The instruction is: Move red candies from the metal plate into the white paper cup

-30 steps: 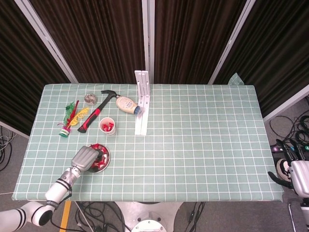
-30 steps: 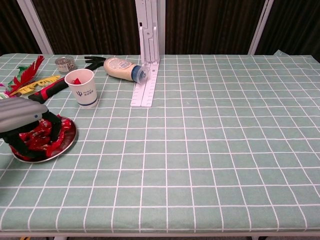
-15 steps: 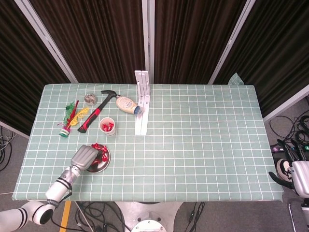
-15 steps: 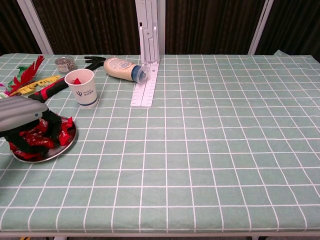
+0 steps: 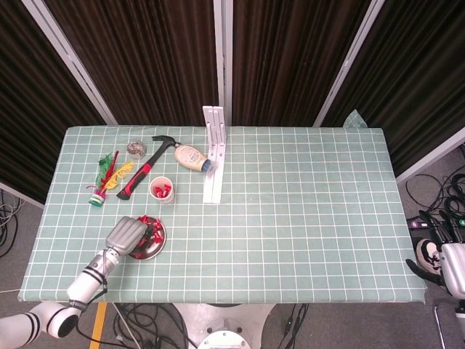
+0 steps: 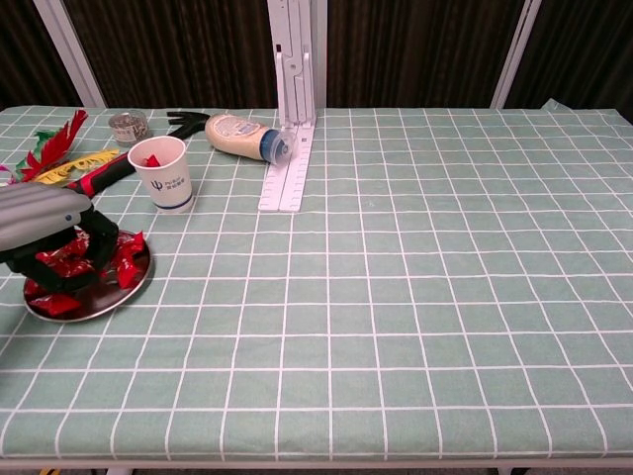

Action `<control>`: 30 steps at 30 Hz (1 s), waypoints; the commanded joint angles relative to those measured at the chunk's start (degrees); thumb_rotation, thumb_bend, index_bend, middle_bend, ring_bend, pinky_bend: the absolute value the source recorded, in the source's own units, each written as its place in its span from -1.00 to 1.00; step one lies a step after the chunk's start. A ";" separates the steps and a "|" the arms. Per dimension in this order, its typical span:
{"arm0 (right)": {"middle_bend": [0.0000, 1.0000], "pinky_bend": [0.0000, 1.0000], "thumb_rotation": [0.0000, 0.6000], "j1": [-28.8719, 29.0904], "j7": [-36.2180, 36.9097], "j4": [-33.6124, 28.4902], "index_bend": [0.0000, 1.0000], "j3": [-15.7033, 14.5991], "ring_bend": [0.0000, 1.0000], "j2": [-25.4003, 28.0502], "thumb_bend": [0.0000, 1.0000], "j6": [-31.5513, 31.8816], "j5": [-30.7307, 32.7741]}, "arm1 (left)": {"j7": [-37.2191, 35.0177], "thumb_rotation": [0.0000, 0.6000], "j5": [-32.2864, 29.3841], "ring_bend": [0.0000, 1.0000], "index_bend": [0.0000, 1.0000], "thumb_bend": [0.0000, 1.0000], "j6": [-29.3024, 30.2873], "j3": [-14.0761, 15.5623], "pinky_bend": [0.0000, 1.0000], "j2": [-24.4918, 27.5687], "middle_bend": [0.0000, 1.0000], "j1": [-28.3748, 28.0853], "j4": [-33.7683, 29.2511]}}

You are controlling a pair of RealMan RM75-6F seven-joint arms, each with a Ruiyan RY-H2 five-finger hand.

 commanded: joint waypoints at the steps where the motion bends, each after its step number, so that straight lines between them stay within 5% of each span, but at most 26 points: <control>1: -0.63 -0.37 1.00 -0.04 0.04 0.02 -0.85 -0.02 -0.91 0.01 -0.82 0.05 -0.02 | -1.65 1.00 0.73 0.88 0.34 -0.16 1.17 -0.70 1.00 2.22 0.46 -0.07 -2.93; 10: -0.63 -0.37 1.00 0.01 0.17 0.17 -0.85 -0.01 -0.91 -0.18 -0.82 -0.08 0.00 | -3.90 1.00 0.89 0.88 0.33 -0.16 2.09 -7.04 1.00 9.33 0.45 -4.05 -10.47; 18: -0.63 -0.36 1.00 -0.10 0.30 0.31 -0.85 0.13 -0.91 -0.16 -0.82 -0.16 0.57 | -4.07 1.00 -6.21 0.88 0.32 -0.16 -6.34 -13.73 1.00 7.07 0.43 -11.95 -5.32; 30: -0.63 -0.36 1.00 -0.18 0.91 0.99 -0.85 0.38 -0.91 -0.21 -0.82 -0.57 1.54 | -0.55 1.00 -13.69 0.88 0.23 -0.18 -13.77 -14.05 1.00 1.26 0.34 -17.54 3.53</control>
